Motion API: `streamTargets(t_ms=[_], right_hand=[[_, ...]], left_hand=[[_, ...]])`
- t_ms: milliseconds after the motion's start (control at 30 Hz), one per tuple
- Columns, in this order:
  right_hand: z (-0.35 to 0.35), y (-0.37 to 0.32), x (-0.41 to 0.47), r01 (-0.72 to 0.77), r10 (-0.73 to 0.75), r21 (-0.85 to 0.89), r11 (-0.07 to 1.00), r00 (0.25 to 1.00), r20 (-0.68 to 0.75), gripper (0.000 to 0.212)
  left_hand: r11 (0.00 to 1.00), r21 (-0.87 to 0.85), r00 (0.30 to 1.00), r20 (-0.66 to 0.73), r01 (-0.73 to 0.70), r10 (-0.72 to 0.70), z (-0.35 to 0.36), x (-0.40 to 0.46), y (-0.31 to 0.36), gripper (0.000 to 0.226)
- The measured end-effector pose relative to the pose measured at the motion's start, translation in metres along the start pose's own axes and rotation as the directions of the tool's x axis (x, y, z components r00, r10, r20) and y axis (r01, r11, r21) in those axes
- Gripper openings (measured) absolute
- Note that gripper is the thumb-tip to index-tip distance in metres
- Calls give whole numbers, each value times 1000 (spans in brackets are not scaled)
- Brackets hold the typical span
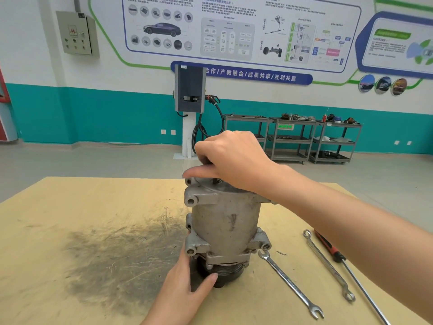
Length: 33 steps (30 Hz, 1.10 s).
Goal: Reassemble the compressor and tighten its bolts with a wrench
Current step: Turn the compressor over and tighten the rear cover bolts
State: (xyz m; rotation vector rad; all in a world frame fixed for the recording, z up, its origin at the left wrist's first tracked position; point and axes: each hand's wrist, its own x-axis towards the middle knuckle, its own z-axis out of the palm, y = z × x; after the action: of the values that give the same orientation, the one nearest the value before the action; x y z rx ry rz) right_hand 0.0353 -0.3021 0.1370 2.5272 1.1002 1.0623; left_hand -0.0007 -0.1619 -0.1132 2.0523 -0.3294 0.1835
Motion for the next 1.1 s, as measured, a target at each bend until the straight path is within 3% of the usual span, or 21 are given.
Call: streamTargets(t_ms=[233,500,600,667,767,867,1000,1100], right_hand=[[5,3,-7,-18,18,21,1000,999,-29,50],[-8,11,-12,-232,247,317,920,969,-9,47],[-15,29,-32,-340,435,567,750,900,-35,35],[-15,39,-49,-395,504,697,598,862,55,29],[-3,41,-74,-436,453,821,369,856,251,22],[10,34,-87,-438,422,893,105,833,359,23],[16,26,-86,-409,444,913,-15,815,372,18],[16,27,-83,-426,440,903,-45,803,401,16]], left_hand=[[1000,-14,1000,-2,10,-10,0,0,0,90],[1000,4,1000,8,20,-20,-1,0,-2,88],[1000,13,1000,16,18,-18,0,1,-2,88],[1000,11,1000,8,21,-21,0,1,-1,89],[1000,13,1000,0,24,-24,0,1,0,89],[999,29,1000,2,25,-25,-1,3,3,90],[999,21,1000,2,25,-25,-1,3,4,84],[1000,9,1000,-1,18,-18,-1,2,3,78]])
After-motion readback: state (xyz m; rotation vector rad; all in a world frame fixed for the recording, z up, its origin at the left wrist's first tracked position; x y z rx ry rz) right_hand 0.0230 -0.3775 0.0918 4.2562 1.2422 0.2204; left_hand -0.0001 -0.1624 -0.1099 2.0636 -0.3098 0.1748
